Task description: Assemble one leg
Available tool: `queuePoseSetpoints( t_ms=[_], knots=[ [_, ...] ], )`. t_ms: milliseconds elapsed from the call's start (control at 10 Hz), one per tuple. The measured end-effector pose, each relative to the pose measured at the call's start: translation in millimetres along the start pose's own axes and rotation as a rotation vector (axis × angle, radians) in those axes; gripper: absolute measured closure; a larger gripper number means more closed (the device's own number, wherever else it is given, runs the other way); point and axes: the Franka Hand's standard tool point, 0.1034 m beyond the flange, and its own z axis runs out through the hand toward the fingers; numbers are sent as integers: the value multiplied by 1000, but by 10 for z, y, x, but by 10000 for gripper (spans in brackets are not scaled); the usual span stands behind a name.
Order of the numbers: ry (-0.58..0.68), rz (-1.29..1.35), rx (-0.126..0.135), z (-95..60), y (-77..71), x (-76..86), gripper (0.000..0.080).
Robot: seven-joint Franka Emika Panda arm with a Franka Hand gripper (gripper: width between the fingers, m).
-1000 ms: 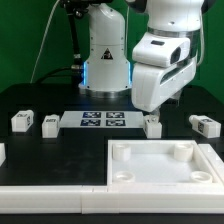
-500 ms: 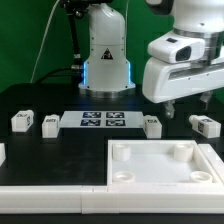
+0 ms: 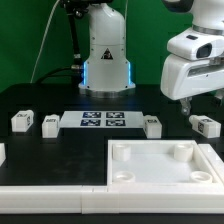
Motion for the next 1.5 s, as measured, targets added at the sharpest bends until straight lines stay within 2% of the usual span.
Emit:
queuePoseSetpoints(
  t_ms=[100, 200, 300, 400, 500, 600, 800, 900, 1100, 1400, 1500],
  knots=[
    [-3, 0, 0, 2, -1, -4, 151],
    [-93, -3, 7, 14, -18, -93, 151],
    [-194, 23, 10, 15, -68, -108, 151],
    [-259, 54, -1, 60, -171, -101, 151],
    [-318, 78, -4, 119, -241, -142, 151],
    [-431, 96, -6, 173, -298, -227, 151],
    [-559, 107, -5, 266, -377, -198, 151],
    [-650, 102, -2, 296, -398, -256, 151],
    [-737, 100, 9, 351, -401, -243, 151],
    [-733, 101, 12, 404, -404, -224, 151],
    [-729, 100, 16, 465, -412, -223, 151]
  ],
)
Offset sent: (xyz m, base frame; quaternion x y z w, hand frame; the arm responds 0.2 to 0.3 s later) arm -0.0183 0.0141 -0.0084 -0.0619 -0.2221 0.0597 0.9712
